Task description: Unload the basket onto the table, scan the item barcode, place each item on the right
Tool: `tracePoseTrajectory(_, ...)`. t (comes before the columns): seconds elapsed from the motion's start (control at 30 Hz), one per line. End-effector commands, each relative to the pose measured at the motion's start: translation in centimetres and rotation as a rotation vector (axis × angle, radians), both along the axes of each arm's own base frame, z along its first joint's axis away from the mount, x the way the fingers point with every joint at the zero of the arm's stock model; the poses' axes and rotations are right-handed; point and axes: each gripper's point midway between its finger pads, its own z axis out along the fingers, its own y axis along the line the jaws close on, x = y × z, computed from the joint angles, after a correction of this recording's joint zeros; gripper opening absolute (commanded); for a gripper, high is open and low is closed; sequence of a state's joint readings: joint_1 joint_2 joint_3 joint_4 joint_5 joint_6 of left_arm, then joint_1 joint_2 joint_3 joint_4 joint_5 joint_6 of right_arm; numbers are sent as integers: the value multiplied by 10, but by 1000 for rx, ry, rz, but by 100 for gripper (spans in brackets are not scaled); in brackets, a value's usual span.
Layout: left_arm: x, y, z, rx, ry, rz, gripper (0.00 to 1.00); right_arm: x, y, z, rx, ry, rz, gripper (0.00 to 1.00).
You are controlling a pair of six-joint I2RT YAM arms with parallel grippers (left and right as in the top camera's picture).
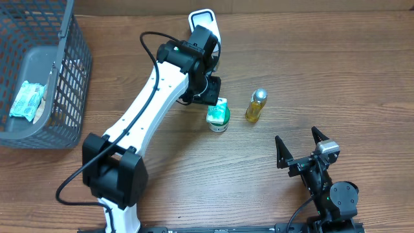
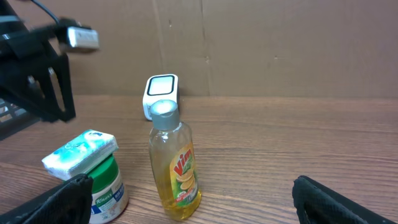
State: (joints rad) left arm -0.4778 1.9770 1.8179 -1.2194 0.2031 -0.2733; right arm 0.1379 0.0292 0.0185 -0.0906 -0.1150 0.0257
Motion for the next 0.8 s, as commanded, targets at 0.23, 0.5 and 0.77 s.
tracePoseTrajectory(0.23,-12,-8,-32,-4,99,-55,48,1,-1,0,3,-2,-9,100)
tracePoseTrajectory(0.5,-18,-5,-52,4,123,-36,47,1,-1,0,3,-2,-9,100)
tracePoseTrajectory(0.77,-17,-6,-60,-4,119,-22,15,1,-1,0,3,-2,-9,100)
